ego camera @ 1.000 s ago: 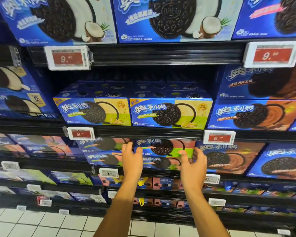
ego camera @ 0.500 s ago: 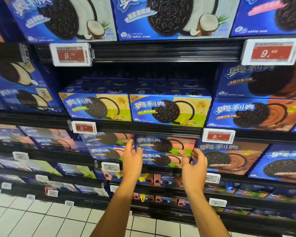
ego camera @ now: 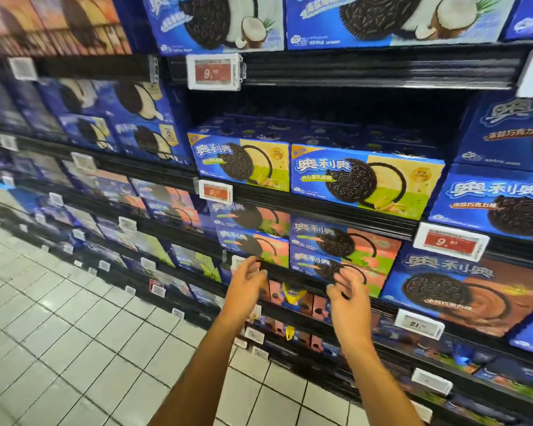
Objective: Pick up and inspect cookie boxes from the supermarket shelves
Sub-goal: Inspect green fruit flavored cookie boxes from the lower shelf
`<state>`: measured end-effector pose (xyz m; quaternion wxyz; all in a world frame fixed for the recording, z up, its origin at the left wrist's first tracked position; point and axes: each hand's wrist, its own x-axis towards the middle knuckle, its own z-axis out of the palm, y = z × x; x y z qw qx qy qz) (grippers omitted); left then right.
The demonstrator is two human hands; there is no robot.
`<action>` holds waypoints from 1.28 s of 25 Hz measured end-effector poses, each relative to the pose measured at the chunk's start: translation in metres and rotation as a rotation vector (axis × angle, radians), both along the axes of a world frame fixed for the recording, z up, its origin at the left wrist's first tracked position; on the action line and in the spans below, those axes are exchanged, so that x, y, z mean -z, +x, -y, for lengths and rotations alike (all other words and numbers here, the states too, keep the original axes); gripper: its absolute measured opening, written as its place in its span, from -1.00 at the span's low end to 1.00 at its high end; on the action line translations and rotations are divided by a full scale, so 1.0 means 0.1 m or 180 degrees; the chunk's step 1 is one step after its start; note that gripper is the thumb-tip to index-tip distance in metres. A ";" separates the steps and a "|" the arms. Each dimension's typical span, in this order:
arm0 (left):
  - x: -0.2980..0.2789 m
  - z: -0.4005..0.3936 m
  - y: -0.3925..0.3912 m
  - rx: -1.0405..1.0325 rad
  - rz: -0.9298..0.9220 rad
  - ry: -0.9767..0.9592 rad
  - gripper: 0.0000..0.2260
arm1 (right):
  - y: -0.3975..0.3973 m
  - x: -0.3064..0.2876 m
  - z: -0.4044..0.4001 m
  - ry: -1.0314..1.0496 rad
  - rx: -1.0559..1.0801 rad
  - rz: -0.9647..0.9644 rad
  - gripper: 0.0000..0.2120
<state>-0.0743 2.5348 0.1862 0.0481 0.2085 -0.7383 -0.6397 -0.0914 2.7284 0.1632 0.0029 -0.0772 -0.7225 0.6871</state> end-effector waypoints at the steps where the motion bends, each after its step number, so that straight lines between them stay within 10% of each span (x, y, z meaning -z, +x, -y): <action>1: 0.00 0.14 0.03 -0.0130 -0.0006 -0.0037 -0.74 | 0.00 -0.03 0.12 -0.0010 -0.0251 0.0049 -0.61; 15: -0.12 1.87 -1.00 0.0597 -0.0539 -0.0784 -0.31 | -0.53 -0.33 1.47 -0.0416 -0.0069 0.0013 -0.60; 32: -0.19 2.29 -1.40 0.0877 -0.0743 -0.0606 -0.83 | -0.21 -0.21 1.65 -0.0192 0.1075 0.0251 -0.66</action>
